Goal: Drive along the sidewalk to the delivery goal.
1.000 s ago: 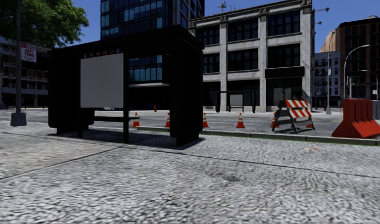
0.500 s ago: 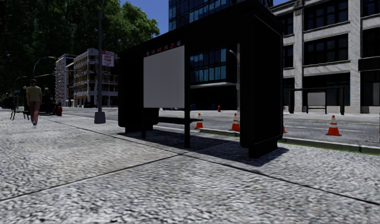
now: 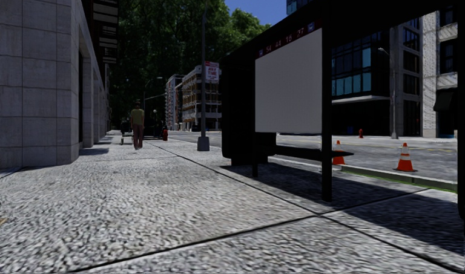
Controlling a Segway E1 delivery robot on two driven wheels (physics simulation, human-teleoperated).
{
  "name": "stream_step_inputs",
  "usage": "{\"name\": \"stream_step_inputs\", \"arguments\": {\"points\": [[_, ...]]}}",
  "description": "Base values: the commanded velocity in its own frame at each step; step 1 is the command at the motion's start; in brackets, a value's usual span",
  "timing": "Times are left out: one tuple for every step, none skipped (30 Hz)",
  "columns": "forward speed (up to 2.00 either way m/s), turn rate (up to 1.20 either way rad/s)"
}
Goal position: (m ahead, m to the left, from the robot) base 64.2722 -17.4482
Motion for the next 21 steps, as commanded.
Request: {"name": "stream_step_inputs", "arguments": {"points": [[1.66,0.76],[1.66,0.76],[1.66,0.76],[1.67,0.76],[1.67,0.76],[1.67,0.76],[1.68,0.76],[1.69,0.76],[1.69,0.76],[1.7,0.76],[1.72,0.76],[1.73,0.76],[1.74,0.76],[1.74,0.76],[1.75,0.74],[1.77,0.0],[1.77,0.0],[1.77,0.0],[1.77,0.0],[1.78,0.0],[1.79,0.0]]}}
